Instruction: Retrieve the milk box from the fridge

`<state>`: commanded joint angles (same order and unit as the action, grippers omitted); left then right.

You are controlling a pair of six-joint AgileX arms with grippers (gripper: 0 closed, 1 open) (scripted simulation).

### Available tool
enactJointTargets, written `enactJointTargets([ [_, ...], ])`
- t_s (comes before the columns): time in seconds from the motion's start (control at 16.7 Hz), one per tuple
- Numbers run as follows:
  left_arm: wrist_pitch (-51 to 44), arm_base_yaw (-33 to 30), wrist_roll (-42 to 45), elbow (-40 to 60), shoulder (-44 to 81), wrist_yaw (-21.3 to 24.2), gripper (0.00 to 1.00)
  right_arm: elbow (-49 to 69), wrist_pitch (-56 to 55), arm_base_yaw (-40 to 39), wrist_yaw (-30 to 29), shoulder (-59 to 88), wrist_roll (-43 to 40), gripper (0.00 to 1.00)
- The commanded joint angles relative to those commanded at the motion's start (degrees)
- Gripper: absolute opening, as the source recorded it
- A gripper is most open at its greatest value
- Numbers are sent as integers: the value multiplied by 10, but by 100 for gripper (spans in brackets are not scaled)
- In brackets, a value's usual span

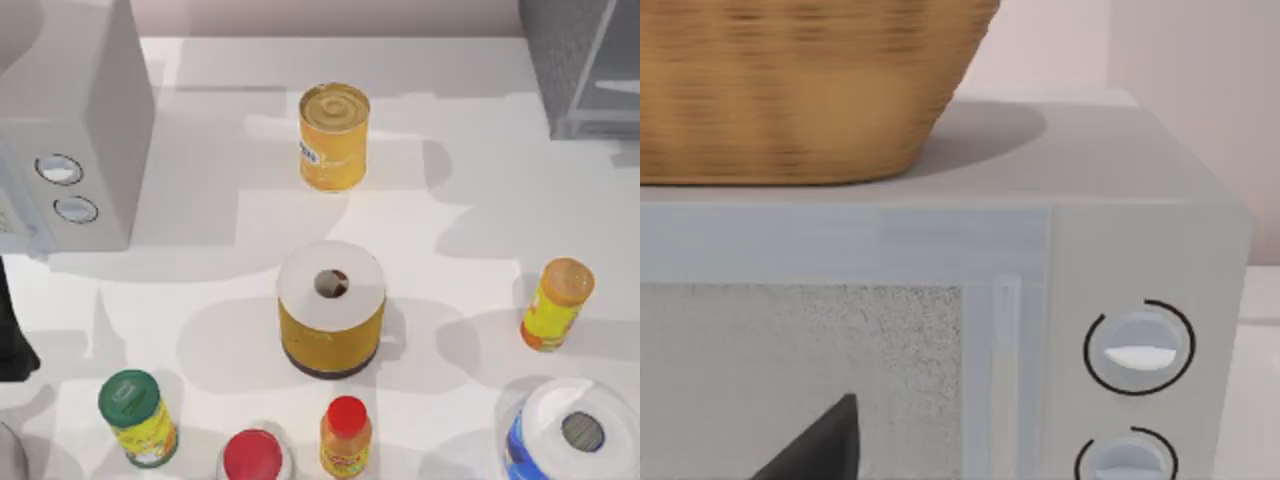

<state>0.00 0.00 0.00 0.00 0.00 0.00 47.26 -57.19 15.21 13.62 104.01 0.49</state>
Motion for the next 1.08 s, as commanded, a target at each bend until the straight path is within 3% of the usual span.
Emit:
enactJointTargets([
  [0.3,0,0,0,0,0,0,100,-82,101,-30,-25,-190,-6,0],
  [1.08,0,0,0,0,0,0,100,-420,505,-132,-117,-923,-4,0],
])
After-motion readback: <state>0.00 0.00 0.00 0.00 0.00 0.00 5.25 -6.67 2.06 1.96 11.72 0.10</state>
